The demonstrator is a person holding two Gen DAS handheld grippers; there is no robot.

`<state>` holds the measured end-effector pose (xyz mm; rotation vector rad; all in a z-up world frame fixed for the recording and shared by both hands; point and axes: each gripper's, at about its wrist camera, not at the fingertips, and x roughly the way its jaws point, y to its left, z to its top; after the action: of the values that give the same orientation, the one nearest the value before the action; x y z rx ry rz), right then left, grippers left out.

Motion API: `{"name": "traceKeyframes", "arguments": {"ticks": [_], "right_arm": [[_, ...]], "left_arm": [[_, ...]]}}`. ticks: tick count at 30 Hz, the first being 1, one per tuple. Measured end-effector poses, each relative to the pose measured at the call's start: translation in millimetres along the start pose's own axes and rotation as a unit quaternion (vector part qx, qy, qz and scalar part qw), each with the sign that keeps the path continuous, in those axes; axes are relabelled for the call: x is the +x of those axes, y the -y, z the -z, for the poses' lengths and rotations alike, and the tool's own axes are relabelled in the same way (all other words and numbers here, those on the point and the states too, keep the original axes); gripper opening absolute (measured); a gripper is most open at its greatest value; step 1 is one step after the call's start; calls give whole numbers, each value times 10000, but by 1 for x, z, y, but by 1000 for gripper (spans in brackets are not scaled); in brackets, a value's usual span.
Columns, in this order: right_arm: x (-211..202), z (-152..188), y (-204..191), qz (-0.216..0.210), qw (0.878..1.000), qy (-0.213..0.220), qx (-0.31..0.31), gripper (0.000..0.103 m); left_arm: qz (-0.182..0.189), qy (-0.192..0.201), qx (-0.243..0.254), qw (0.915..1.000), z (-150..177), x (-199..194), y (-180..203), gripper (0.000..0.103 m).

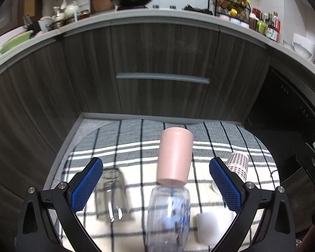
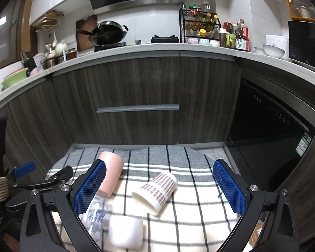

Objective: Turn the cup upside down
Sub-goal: 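Move the left tool to the pink cup lying on its side and close on it, then lift the pink cup with the left tool and turn it upright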

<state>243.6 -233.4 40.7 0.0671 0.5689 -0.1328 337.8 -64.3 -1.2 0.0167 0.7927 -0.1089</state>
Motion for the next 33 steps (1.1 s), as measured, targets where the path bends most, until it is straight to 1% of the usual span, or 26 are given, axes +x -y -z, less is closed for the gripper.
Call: {"name": "traceKeyframes", "arguments": {"ticks": [2, 5, 6, 10, 12, 16, 21, 24, 25, 28, 30, 33], "right_arm": [[13, -3, 0, 52, 10000, -39, 4, 102], [30, -6, 3, 125, 9998, -135, 60, 102], [34, -5, 5, 151, 9997, -166, 79, 102], [56, -5, 12, 301, 9987, -365, 181, 102], [65, -4, 15, 345, 9980, -469, 229, 102], [80, -2, 22, 369, 9966, -648, 358, 102], [95, -3, 26, 377, 9951, -785, 476, 102], [103, -4, 27, 361, 9942, -867, 524, 102], [104, -3, 28, 364, 9941, -878, 532, 102], [111, -2, 29, 368, 9931, -945, 589, 102], [114, -1, 31, 367, 9924, -992, 633, 102], [117, 1, 33, 362, 9915, -1053, 667, 102]], "left_arm": [[60, -137, 50, 9999, -4, 14, 3, 103], [113, -476, 145, 9987, -11, 42, 10, 103], [109, -657, 203, 9976, -11, 54, 14, 103], [108, -1092, 324, 9934, -10, 82, 22, 103], [124, -1362, 356, 9900, -9, 97, 25, 103], [68, -1587, 376, 9866, -9, 114, 28, 102], [191, -1874, 420, 9812, -13, 134, 34, 102], [102, -1979, 484, 9790, -14, 143, 36, 101], [84, -2012, 500, 9782, -13, 147, 36, 100], [64, -2124, 539, 9757, -10, 156, 37, 89], [103, -2173, 526, 9746, -8, 160, 38, 73], [154, -2188, 479, 9745, -6, 165, 38, 72]]}}
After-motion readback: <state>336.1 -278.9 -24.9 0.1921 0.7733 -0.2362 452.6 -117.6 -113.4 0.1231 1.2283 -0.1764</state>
